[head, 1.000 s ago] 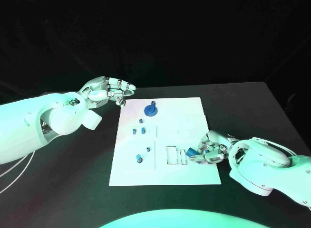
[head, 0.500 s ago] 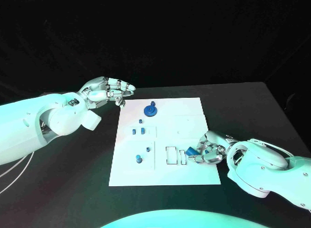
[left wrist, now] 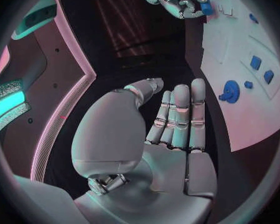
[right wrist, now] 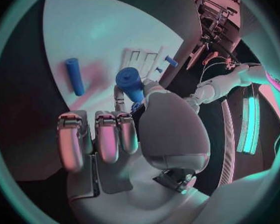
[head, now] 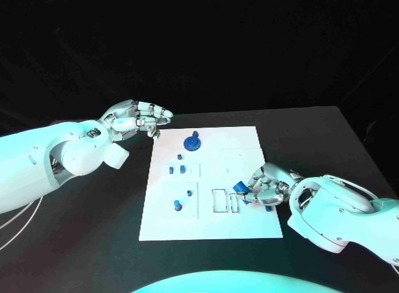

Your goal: Assemble the parts on the task board

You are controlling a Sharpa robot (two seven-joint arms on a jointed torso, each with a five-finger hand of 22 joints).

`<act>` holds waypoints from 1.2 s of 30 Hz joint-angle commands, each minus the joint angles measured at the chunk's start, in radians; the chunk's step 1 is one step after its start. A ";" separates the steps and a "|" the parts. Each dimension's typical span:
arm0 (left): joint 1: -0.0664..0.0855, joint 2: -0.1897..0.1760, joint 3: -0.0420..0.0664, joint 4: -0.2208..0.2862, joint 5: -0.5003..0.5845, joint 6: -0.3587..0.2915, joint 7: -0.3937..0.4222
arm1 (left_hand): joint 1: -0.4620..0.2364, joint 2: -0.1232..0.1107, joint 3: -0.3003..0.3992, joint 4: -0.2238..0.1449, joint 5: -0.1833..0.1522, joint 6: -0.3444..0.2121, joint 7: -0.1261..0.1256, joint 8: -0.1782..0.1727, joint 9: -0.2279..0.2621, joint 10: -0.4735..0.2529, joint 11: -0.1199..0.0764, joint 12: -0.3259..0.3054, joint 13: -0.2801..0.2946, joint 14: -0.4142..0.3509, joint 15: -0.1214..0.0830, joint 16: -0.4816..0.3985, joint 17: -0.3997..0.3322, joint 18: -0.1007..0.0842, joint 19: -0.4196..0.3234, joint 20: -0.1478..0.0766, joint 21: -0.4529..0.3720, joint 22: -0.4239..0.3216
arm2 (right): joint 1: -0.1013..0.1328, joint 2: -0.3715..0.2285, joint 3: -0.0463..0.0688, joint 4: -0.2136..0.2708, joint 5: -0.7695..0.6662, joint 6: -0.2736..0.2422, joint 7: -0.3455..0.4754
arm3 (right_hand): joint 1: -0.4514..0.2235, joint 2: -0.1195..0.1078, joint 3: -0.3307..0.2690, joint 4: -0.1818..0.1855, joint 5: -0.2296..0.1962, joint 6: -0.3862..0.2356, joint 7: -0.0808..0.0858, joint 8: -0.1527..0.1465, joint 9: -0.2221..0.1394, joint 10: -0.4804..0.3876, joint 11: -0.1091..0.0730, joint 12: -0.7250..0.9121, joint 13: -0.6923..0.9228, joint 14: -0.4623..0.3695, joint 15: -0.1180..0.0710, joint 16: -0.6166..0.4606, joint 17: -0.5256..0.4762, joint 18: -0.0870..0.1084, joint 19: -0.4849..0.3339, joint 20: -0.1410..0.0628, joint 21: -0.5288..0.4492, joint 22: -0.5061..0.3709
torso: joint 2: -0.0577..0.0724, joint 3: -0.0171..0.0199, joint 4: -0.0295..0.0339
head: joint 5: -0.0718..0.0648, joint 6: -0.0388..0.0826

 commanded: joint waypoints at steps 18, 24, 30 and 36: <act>0.000 0.001 0.000 0.004 0.005 0.014 0.005 | -0.011 0.005 -0.004 0.005 0.000 -0.009 0.007 0.007 0.001 -0.009 -0.001 0.002 -0.002 -0.004 0.003 0.006 -0.002 0.016 0.000 0.008 -0.007 -0.002 | -0.011 0.113 -0.003 -0.055 0.069 0.039 0.011 | -0.092 0.003 0.084 -0.055 -0.044 0.039 -0.023 0.031 0.023 0.104 -0.009 0.004 0.263 0.104 -0.011 0.003 0.263 -0.014 0.105 -0.007 0.004 0.263 | 0.002 0.0008 0.0008 | 0.006 -0.008; 0.000 0.001 0.000 0.004 0.005 0.016 0.004 | -0.012 0.006 -0.004 0.006 0.001 -0.009 0.007 0.007 0.001 -0.009 -0.001 0.003 -0.002 -0.004 0.003 0.007 -0.002 0.016 0.000 0.008 -0.007 -0.002 | -0.011 0.133 -0.003 -0.067 0.058 0.055 0.007 | -0.107 -0.003 0.083 -0.055 -0.051 0.040 -0.023 0.034 0.024 0.104 -0.009 0.004 0.263 0.104 -0.012 0.003 0.263 -0.014 0.105 -0.007 0.004 0.263 | 0.001 0.0010 0.0008 | 0.008 -0.010; 0.000 -0.002 0.000 0.005 0.005 0.015 0.002 | -0.014 0.008 -0.003 0.008 0.001 -0.009 0.007 0.008 0.001 -0.009 -0.001 0.003 -0.003 -0.004 0.003 0.007 -0.002 0.016 0.000 0.008 -0.008 -0.003 | -0.011 0.143 -0.003 -0.080 0.050 0.086 0.002 | -0.123 -0.009 0.081 -0.055 -0.064 0.039 -0.023 0.036 0.026 0.104 -0.009 0.004 0.263 0.104 -0.012 0.003 0.263 -0.014 0.105 -0.007 0.004 0.263 | 0.001 0.0002 0.0000 | 0.011 -0.015; 0.000 -0.003 0.000 0.005 0.005 0.015 0.001 | -0.014 0.008 -0.003 0.008 0.001 -0.009 0.007 0.008 0.001 -0.009 -0.001 0.003 -0.003 -0.004 0.003 0.007 -0.002 0.016 0.000 0.008 -0.008 -0.003 | -0.012 0.147 -0.003 -0.083 0.048 0.100 0.000 | -0.131 -0.015 0.079 -0.055 -0.073 0.038 -0.023 0.038 0.027 0.104 -0.009 0.004 0.263 0.104 -0.012 0.003 0.263 -0.014 0.105 -0.007 0.004 0.263 | 0.000 -0.0002 -0.0006 | 0.012 -0.016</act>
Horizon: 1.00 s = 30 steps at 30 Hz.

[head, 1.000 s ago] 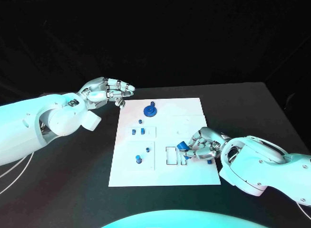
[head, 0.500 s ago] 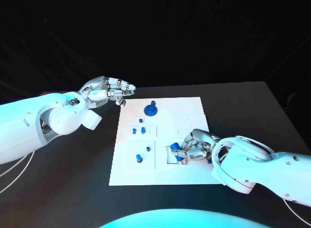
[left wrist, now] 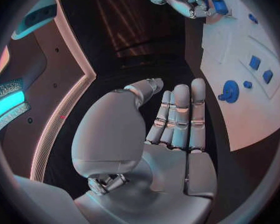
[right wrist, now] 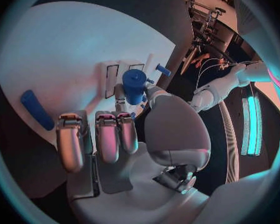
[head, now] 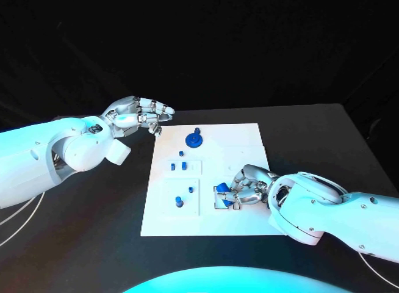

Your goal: Assemble the parts on the task board

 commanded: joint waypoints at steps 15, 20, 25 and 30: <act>0.000 -0.001 0.001 0.005 0.005 0.015 0.000 | -0.012 0.009 0.001 0.008 0.002 -0.008 0.006 0.007 0.002 -0.010 -0.001 0.004 -0.003 -0.004 0.003 0.008 -0.001 0.016 0.000 0.009 -0.005 -0.002 | -0.003 0.010 -0.002 -0.016 -0.078 0.031 -0.032 | -0.185 0.019 -0.179 -0.003 -0.114 0.025 -0.028 0.028 0.016 0.107 -0.007 0.004 0.263 0.104 -0.005 0.003 0.263 -0.014 0.105 -0.008 0.004 0.263 | 0.000 0.0007 0.0001 | 0.003 0.002; 0.000 -0.001 0.001 0.005 0.005 0.014 -0.001 | -0.012 0.009 0.001 0.008 0.002 -0.008 0.006 0.007 0.002 -0.010 -0.001 0.004 -0.003 -0.004 0.003 0.008 -0.002 0.016 0.000 0.009 -0.005 -0.002 | -0.003 0.011 -0.002 -0.014 -0.084 0.030 -0.029 | -0.191 0.042 -0.284 -0.001 -0.147 0.020 -0.027 0.034 0.019 0.107 -0.006 0.004 0.263 0.104 -0.005 0.003 0.263 -0.014 0.105 -0.007 0.004 0.263 | 0.000 0.0003 -0.0007 | 0.003 0.003; 0.000 -0.001 0.001 0.004 0.005 0.014 -0.001 | -0.012 0.010 0.002 0.009 0.002 -0.007 0.006 0.008 0.002 -0.010 -0.001 0.004 -0.003 -0.004 0.003 0.008 -0.002 0.016 0.000 0.009 -0.005 -0.003 | -0.003 0.008 -0.002 -0.010 -0.086 0.022 -0.021 | -0.194 0.043 -0.298 -0.001 -0.150 0.019 -0.027 0.034 0.020 0.107 -0.006 0.004 0.263 0.104 -0.005 0.003 0.263 -0.014 0.105 -0.007 0.004 0.263 | 0.000 0.0010 -0.0008 | 0.002 0.002; 0.000 -0.001 0.001 0.003 0.005 0.014 -0.001 | -0.012 0.011 0.002 0.009 0.002 -0.007 0.006 0.008 0.002 -0.010 -0.001 0.004 -0.003 -0.005 0.003 0.008 -0.002 0.016 0.000 0.009 -0.005 -0.003 | -0.004 -0.004 -0.002 0.002 -0.087 0.012 -0.001 | -0.190 0.057 -0.304 -0.002 -0.146 0.018 -0.027 0.035 0.020 0.107 -0.006 0.004 0.263 0.104 -0.004 0.003 0.263 -0.014 0.105 -0.007 0.004 0.263 | 0.000 0.0008 -0.0003 | 0.002 0.003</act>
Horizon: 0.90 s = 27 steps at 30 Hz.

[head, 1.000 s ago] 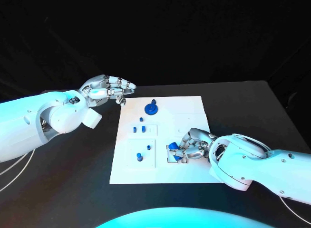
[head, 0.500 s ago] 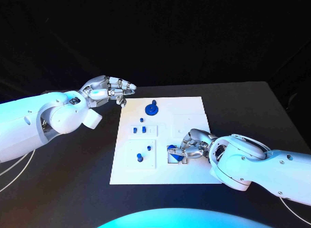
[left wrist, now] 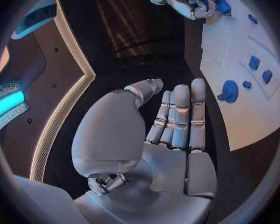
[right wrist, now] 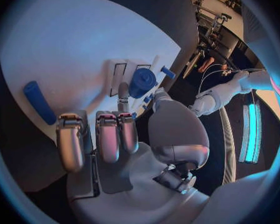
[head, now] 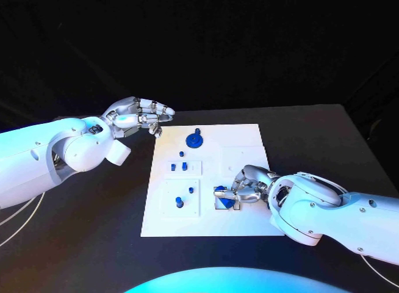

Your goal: Assemble the parts on the task board

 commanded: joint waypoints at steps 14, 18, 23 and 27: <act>0.000 0.000 0.001 0.000 0.005 0.014 0.001 | -0.003 0.007 0.002 0.006 0.003 -0.007 0.005 0.006 0.001 -0.007 0.002 0.005 -0.002 -0.005 0.002 0.005 -0.002 0.016 0.000 0.009 -0.006 -0.002 | -0.005 -0.050 0.000 0.062 0.023 0.024 0.055 | 0.064 0.087 -0.027 -0.001 0.068 -0.007 -0.003 0.010 0.001 0.108 -0.007 0.004 0.263 0.104 -0.006 0.003 0.263 -0.014 0.105 -0.008 0.004 0.263 | -0.001 0.0002 -0.0007 | 0.002 -0.001; 0.000 0.001 0.000 -0.001 0.005 0.014 0.000 | -0.002 0.008 0.003 0.006 0.003 -0.007 0.005 0.006 0.001 -0.007 0.002 0.005 -0.002 -0.005 0.002 0.005 -0.002 0.016 0.000 0.009 -0.006 -0.002 | -0.007 -0.043 0.000 0.069 0.035 0.022 0.065 | 0.072 0.094 -0.033 -0.002 0.082 -0.008 -0.003 0.010 0.001 0.108 -0.007 0.004 0.263 0.104 -0.006 0.003 0.263 -0.014 0.105 -0.008 0.004 0.263 | -0.001 0.0000 -0.0002 | 0.000 -0.001; 0.000 0.002 0.000 -0.002 0.005 0.015 -0.001 | -0.001 0.009 0.005 0.005 0.004 -0.007 0.005 0.006 0.001 -0.007 0.002 0.005 -0.003 -0.005 0.002 0.005 -0.002 0.016 0.000 0.008 -0.005 -0.002 | -0.008 -0.038 0.000 0.073 0.044 0.017 0.077 | 0.084 0.101 -0.038 -0.002 0.099 -0.008 -0.003 0.010 0.000 0.108 -0.007 0.004 0.263 0.104 -0.006 0.003 0.263 -0.014 0.105 -0.008 0.004 0.263 | 0.000 -0.0006 0.0006 | -0.003 0.000; 0.000 0.001 0.000 -0.003 0.005 0.014 -0.002 | 0.001 0.010 0.006 0.004 0.004 -0.008 0.005 0.007 0.001 -0.008 0.001 0.006 -0.003 -0.006 0.002 0.005 -0.002 0.017 0.001 0.008 -0.005 -0.002 | -0.008 -0.040 0.000 0.072 0.046 0.018 0.081 | 0.094 0.105 -0.041 -0.003 0.107 -0.008 -0.004 0.010 -0.001 0.108 -0.007 0.004 0.263 0.104 -0.006 0.003 0.263 -0.014 0.105 -0.008 0.004 0.263 | 0.000 -0.0011 0.0001 | -0.002 0.001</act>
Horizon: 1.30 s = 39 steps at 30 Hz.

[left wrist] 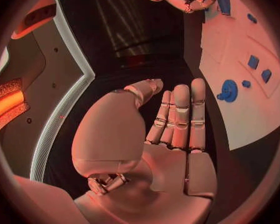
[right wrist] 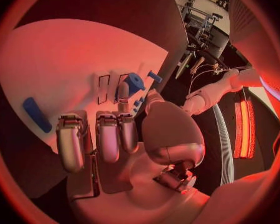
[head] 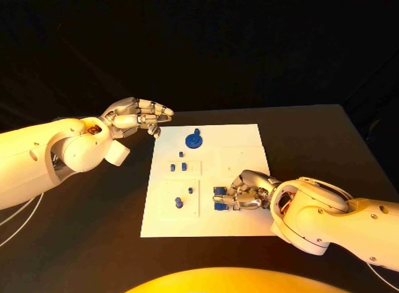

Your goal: Assemble the parts on the task board

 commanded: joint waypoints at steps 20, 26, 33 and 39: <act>0.000 0.000 0.000 0.001 0.005 0.015 0.001 | 0.003 0.011 0.005 0.000 0.004 -0.008 0.005 0.007 0.001 -0.008 0.001 0.006 -0.002 -0.006 0.001 0.005 -0.002 0.017 0.001 0.008 -0.005 -0.001 | -0.003 -0.001 -0.001 -0.024 -0.028 0.054 0.006 | 0.280 -0.028 0.044 -0.007 -0.043 -0.005 -0.002 -0.012 -0.024 0.108 -0.009 0.004 0.263 0.104 -0.008 0.003 0.263 -0.014 0.105 -0.010 0.004 0.263 | 0.001 0.0002 0.0000 | 0.002 0.001; 0.000 0.000 0.000 0.001 0.005 0.015 0.000 | 0.003 0.011 0.005 0.000 0.004 -0.008 0.005 0.007 0.001 -0.008 0.001 0.006 -0.002 -0.006 0.001 0.005 -0.002 0.017 0.001 0.008 -0.005 -0.001 | -0.003 0.002 -0.002 -0.042 -0.030 0.053 -0.007 | 0.284 -0.018 0.052 -0.003 -0.038 -0.004 -0.002 -0.014 -0.026 0.108 -0.009 0.004 0.263 0.104 -0.008 0.003 0.263 -0.014 0.105 -0.010 0.004 0.263 | 0.001 0.0000 0.0006 | 0.002 0.000; 0.000 -0.002 0.000 0.001 0.005 0.015 0.000 | 0.003 0.012 0.007 0.000 0.004 -0.008 0.005 0.008 0.001 -0.008 0.001 0.006 -0.003 -0.006 0.001 0.005 -0.002 0.016 0.001 0.008 -0.004 -0.001 | -0.003 0.003 -0.002 -0.052 -0.022 0.076 -0.007 | 0.292 -0.015 0.061 -0.005 -0.025 -0.004 -0.003 -0.017 -0.029 0.108 -0.010 0.004 0.263 0.104 -0.008 0.003 0.263 -0.014 0.105 -0.011 0.004 0.263 | 0.001 0.0000 -0.0002 | 0.003 -0.001; 0.000 -0.003 0.000 0.002 0.004 0.015 -0.002 | 0.003 0.012 0.007 0.000 0.004 -0.008 0.005 0.008 0.001 -0.008 0.001 0.006 -0.003 -0.006 0.001 0.005 -0.002 0.016 0.001 0.008 -0.004 -0.001 | -0.003 0.003 -0.002 -0.052 -0.018 0.088 -0.006 | 0.302 -0.029 0.062 -0.008 -0.021 -0.004 -0.003 -0.019 -0.031 0.108 -0.010 0.004 0.263 0.104 -0.009 0.003 0.263 -0.014 0.105 -0.011 0.004 0.263 | 0.001 -0.0001 -0.0007 | 0.002 -0.002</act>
